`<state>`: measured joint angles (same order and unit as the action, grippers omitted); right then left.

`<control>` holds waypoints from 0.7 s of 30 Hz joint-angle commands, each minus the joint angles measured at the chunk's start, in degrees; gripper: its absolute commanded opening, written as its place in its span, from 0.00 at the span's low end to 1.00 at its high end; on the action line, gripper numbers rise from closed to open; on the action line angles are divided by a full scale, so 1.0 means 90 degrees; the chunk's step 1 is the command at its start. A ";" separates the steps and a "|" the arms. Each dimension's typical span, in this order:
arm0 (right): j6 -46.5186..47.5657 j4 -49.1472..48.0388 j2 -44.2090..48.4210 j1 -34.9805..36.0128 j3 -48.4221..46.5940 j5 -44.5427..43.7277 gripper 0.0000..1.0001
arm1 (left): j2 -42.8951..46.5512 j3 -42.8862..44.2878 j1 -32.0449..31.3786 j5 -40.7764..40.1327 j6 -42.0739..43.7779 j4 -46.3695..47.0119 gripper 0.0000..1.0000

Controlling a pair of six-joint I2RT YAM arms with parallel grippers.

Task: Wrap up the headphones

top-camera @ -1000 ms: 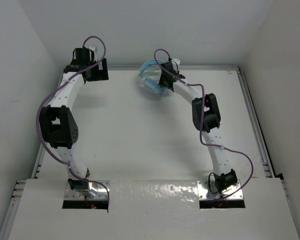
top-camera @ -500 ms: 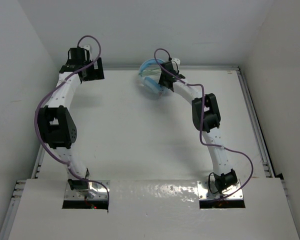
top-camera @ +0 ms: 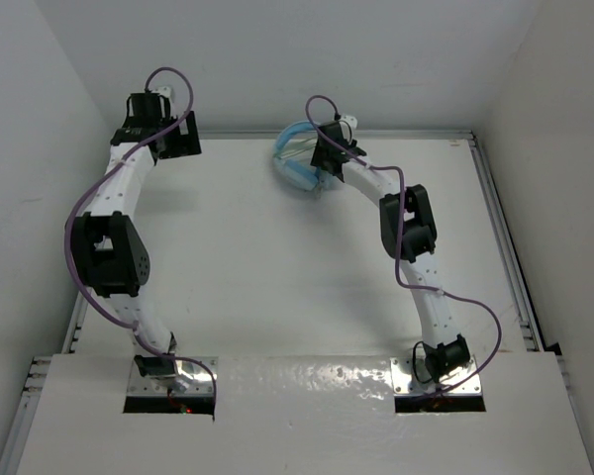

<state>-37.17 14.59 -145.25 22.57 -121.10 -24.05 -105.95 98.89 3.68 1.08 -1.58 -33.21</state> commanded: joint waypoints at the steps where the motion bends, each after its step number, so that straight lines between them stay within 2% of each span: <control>1: -0.0167 -0.0537 0.0172 -0.0027 -0.0031 0.0007 0.61 | 0.0317 0.0135 0.0108 0.0095 -0.0029 0.0204 1.00; 7: -0.0080 -0.0449 0.0201 -0.0027 -0.0050 -0.0208 0.72 | 0.0337 0.0135 0.0118 0.0114 -0.0029 0.0204 1.00; 8: -0.0060 -0.0420 0.0201 -0.0027 -0.0050 -0.0218 0.77 | 0.0337 0.0125 0.0118 0.0124 -0.0029 0.0204 1.00; 9: -0.0011 -0.0410 0.0192 -0.0027 -0.0070 -0.0218 0.88 | 0.0337 0.0125 0.0118 0.0153 -0.0029 0.0194 1.00; 15: 0.0116 -0.0332 0.0298 -0.0027 0.0056 -0.0159 0.93 | 0.0347 0.0086 0.0128 0.0231 -0.0029 0.0223 1.00; 16: 0.0145 -0.0361 0.0328 -0.0027 0.0105 -0.0111 0.99 | 0.0347 0.0086 0.0118 0.0231 -0.0029 0.0214 1.00; 21: 0.0506 -0.0703 0.0533 -0.0008 0.0136 0.0543 0.99 | 0.0366 0.0067 0.0128 0.0290 -0.0029 0.0204 1.00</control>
<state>-35.29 11.62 -145.16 22.57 -119.48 -22.50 -105.95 98.89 3.97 2.74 -1.58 -33.21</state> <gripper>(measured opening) 0.986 0.996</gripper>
